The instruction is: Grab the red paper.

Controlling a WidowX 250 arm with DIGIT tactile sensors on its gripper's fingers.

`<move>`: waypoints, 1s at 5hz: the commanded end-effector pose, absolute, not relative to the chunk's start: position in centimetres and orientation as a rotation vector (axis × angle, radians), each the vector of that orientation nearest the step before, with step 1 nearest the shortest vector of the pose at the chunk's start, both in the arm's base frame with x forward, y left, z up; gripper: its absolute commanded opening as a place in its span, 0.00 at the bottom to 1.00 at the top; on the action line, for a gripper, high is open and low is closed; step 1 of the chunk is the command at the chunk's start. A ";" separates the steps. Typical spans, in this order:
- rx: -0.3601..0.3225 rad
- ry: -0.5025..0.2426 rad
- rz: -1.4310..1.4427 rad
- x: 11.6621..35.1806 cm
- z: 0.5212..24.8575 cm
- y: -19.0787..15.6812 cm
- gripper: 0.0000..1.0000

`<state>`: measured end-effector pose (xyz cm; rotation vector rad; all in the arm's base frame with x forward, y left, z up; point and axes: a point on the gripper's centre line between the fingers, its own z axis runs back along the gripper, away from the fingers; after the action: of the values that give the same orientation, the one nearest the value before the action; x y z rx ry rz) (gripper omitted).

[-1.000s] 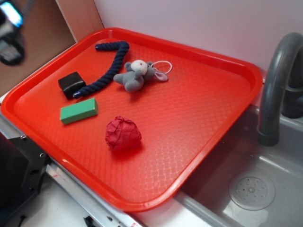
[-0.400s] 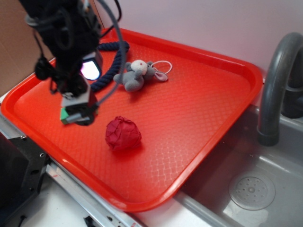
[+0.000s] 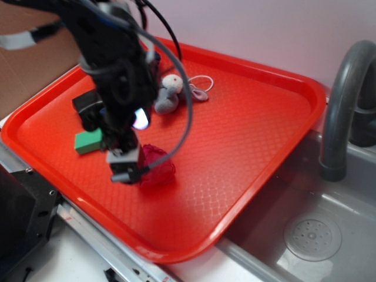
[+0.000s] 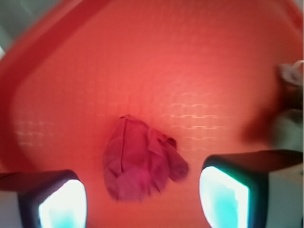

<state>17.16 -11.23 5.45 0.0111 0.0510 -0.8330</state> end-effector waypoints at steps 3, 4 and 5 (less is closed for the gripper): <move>0.064 0.132 -0.746 16.8 3.3 -9.9 0.00; 0.146 0.093 -0.709 17.5 5.6 -10.2 0.00; 0.086 0.004 -0.459 17.9 10.6 -8.5 0.00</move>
<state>17.96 -7.95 9.59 0.1016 0.0579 -0.4486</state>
